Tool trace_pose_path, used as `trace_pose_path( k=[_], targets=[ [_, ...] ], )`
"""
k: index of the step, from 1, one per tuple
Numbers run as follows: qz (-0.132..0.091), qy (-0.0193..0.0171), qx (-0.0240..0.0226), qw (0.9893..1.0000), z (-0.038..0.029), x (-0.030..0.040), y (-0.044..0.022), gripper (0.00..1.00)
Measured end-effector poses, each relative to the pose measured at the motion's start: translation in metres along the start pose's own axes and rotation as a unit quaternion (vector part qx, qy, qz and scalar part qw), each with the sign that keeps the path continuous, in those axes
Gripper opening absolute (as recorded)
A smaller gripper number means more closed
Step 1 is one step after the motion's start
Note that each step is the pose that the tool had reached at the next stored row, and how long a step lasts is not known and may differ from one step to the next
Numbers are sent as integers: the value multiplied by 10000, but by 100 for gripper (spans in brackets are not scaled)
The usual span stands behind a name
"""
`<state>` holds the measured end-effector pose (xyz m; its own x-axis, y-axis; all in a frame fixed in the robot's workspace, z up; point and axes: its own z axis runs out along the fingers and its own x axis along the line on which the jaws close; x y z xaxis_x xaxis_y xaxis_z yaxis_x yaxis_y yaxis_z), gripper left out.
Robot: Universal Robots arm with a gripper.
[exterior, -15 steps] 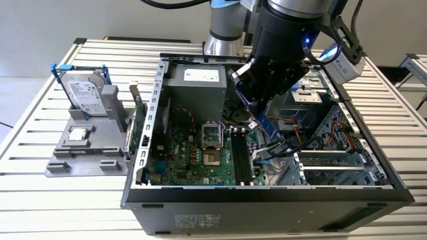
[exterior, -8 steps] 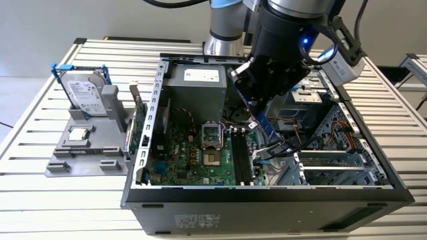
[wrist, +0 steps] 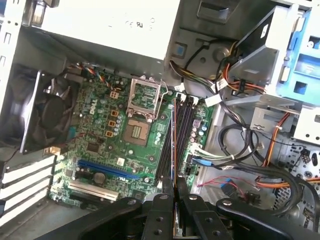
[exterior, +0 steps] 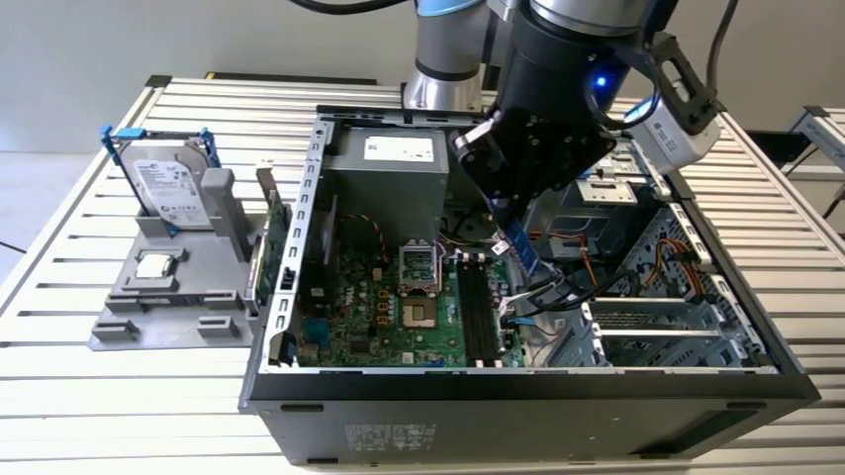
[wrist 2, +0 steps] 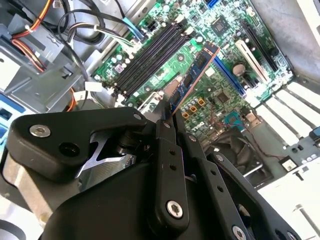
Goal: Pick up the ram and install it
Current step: 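Insert the ram into the slot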
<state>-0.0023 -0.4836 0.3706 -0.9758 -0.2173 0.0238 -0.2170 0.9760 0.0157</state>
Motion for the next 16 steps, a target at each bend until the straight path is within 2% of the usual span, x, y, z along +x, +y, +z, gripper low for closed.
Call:
trace_pose_path(
  k=[7,16],
  targets=[
    [220,-3,-5,9998,0,0,0,0],
    [223,-4,-6,9998,10,-3,-1,0]
  ],
)
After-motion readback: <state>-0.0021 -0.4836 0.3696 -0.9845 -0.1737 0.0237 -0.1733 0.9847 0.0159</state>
